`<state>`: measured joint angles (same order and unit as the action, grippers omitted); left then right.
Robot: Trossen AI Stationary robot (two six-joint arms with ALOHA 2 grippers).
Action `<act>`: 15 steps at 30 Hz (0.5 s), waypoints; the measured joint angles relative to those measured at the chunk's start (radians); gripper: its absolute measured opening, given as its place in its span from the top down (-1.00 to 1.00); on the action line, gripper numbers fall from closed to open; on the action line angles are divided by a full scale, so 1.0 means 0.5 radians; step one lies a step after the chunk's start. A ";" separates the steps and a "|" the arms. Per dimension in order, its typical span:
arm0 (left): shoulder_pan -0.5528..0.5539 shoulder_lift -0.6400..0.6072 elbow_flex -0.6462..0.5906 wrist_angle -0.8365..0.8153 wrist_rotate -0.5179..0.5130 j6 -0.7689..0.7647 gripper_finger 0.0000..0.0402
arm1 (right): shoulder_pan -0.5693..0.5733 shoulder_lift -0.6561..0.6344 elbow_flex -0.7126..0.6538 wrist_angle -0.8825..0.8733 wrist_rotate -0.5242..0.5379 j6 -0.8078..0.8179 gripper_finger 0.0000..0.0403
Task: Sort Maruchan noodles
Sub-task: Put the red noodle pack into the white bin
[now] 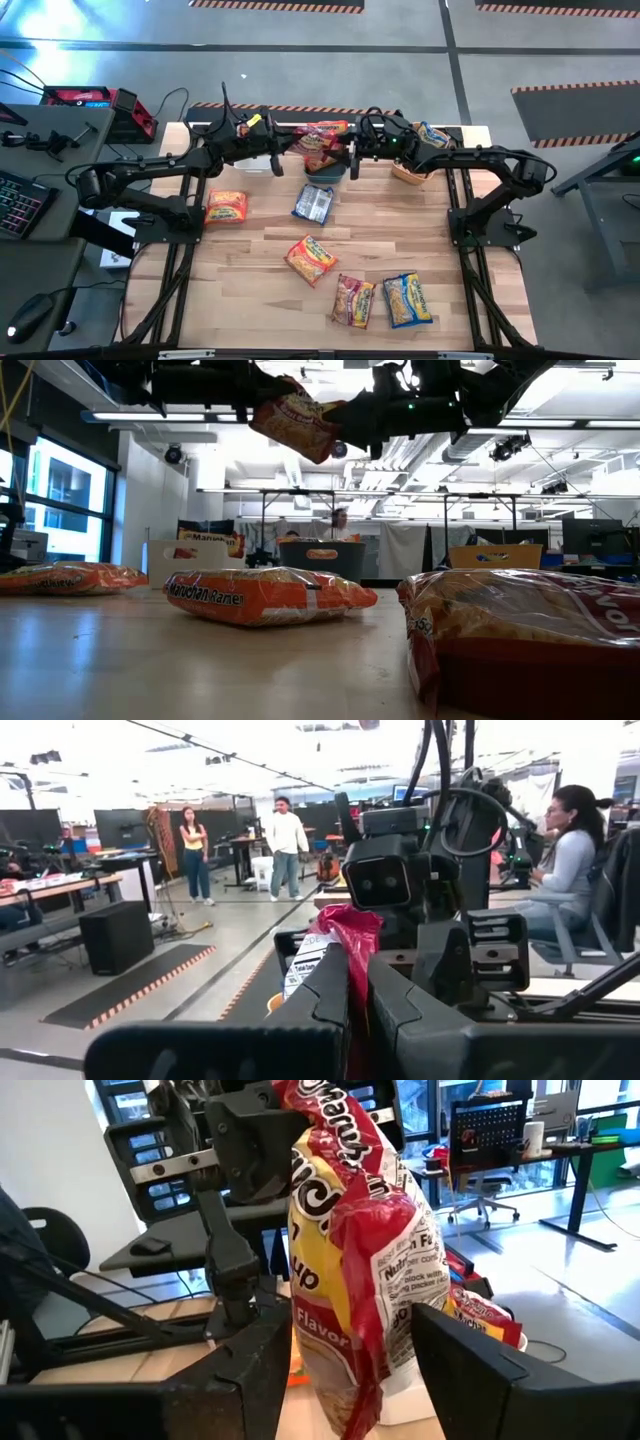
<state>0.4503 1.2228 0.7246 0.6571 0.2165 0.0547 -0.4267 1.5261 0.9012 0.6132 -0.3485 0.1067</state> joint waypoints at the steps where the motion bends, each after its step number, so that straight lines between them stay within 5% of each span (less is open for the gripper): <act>1: 0.000 0.001 0.000 0.000 0.002 -0.001 1.00 | 0.000 0.000 0.000 0.000 0.000 -0.003 0.02; 15: -0.001 0.000 0.000 -0.015 0.005 0.002 1.00 | 0.000 0.001 0.000 -0.007 -0.007 0.034 0.01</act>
<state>0.4500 1.2228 0.7246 0.6495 0.2192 0.0555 -0.4269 1.5265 0.9012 0.6095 -0.3520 0.1240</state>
